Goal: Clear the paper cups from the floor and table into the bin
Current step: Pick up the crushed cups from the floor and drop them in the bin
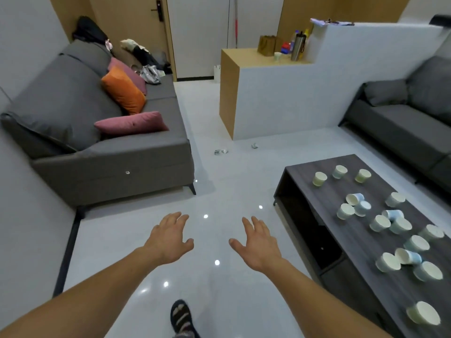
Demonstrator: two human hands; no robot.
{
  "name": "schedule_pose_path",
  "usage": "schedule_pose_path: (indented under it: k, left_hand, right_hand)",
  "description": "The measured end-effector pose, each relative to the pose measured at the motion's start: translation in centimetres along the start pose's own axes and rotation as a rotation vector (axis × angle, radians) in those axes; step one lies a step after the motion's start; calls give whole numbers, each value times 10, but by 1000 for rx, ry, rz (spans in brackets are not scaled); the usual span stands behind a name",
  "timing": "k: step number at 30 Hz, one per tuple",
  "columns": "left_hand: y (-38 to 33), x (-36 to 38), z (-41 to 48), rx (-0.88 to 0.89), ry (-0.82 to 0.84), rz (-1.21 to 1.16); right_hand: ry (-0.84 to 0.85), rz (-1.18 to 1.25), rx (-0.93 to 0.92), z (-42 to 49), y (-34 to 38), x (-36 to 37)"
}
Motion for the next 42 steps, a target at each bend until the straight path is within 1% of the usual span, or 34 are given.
schedule_pose_path:
  k: [4,8,12,15,18,21,23,27,32,35,38,40,42]
  left_hand:
    - [-22,-15,96,49,31,-7]
    - [-54,-48,202,114,-5,-85]
    - [-79,-82,285,172,0,-67]
    - [-88,-104,344,168,16,-45]
    - [-102,-110,401,158,54,-24]
    - [-128,-118,468,156,75,-2]
    - [-152,-129,513,162,56,4]
    - [-190,-153,593,109,34,-42]
    - [-212,-169,681,28,36,-105]
    - [-211,-171,732,-27,82,-145]
    - [-204,-183,801,-81,69,-167]
    - [-202,-188,849,-85,76,-183]
    - [-203,-189,893,-85,117,-188]
  right_hand:
    - [-28,-45,16,82,-21,-37]
    - [-84,-73,70,165,-43,-87]
    - [-77,-65,111,235,-59,-115]
    - [-60,-45,121,288,-69,-131]
    - [-31,-32,112,341,-88,-144]
    - [-12,-12,112,405,-117,-164]
    - [-5,-7,95,453,-139,-182]
    - [11,-15,63,541,-179,-229]
    - [44,-65,-6,642,-208,-283]
    - [114,-76,-7,694,-221,-294]
    - [149,-90,-21,760,-227,-305]
    - [172,-111,-29,806,-231,-311]
    - [212,-115,-11,846,-234,-313]
Point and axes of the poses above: each hand's wrist, its own z-axis towards the middle knuckle, its own x-axis out of the palm, y = z × x, the point moved 8 cm from there along z, towards the middle knuckle, and after that the axes turned 10 degrees about -x, right-handed, at the moved point
